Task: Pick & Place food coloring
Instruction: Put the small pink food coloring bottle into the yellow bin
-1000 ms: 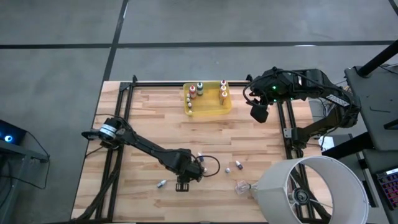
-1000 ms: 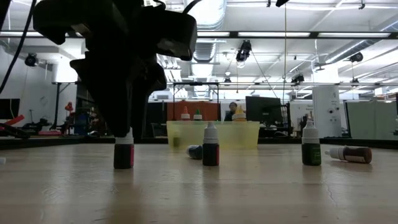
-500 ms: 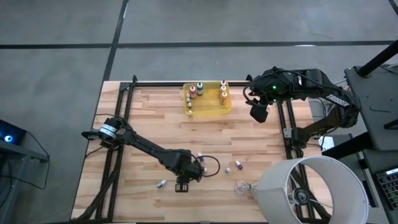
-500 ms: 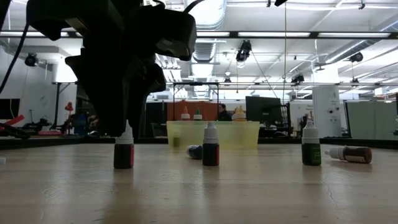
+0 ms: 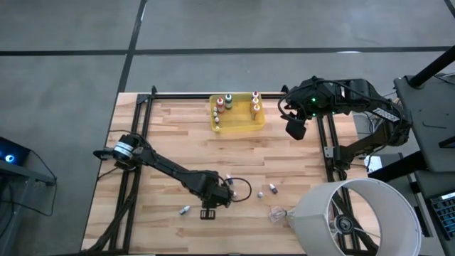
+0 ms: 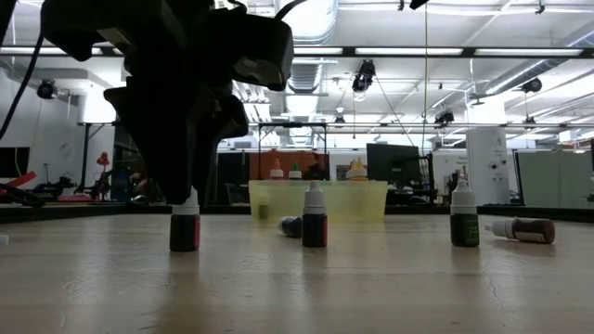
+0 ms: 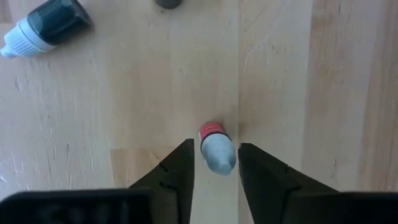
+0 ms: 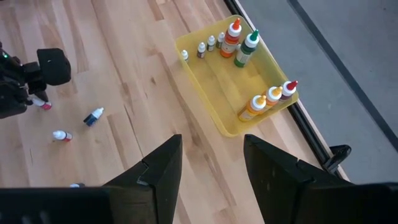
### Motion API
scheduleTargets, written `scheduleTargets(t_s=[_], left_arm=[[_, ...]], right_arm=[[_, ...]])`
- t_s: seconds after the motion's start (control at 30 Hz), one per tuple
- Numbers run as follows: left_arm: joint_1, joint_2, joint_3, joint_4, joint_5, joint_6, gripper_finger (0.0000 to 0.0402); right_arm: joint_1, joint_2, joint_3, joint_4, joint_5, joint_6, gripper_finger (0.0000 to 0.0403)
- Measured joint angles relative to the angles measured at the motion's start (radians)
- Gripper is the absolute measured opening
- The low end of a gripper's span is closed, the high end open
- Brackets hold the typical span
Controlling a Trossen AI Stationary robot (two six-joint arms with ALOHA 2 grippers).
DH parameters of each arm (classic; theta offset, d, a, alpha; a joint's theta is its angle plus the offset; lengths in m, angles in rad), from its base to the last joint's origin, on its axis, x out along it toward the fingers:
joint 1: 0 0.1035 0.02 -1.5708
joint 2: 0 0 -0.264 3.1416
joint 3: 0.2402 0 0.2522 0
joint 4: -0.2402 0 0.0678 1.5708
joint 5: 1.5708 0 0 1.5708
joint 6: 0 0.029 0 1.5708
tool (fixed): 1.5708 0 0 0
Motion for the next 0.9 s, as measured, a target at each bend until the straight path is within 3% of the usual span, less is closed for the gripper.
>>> scheduleTargets(t_s=[0.43,0.9], left_arm=[[0.001,0.000,-0.019,0.002,0.002,-0.001,0.0049],[0.005,0.000,-0.019,0.006,0.044,0.004,0.0057]], right_arm=[[0.000,0.000,0.000,0.000,0.000,0.003,0.0164],[0.000,0.000,0.000,0.005,0.000,0.001,0.0164]])
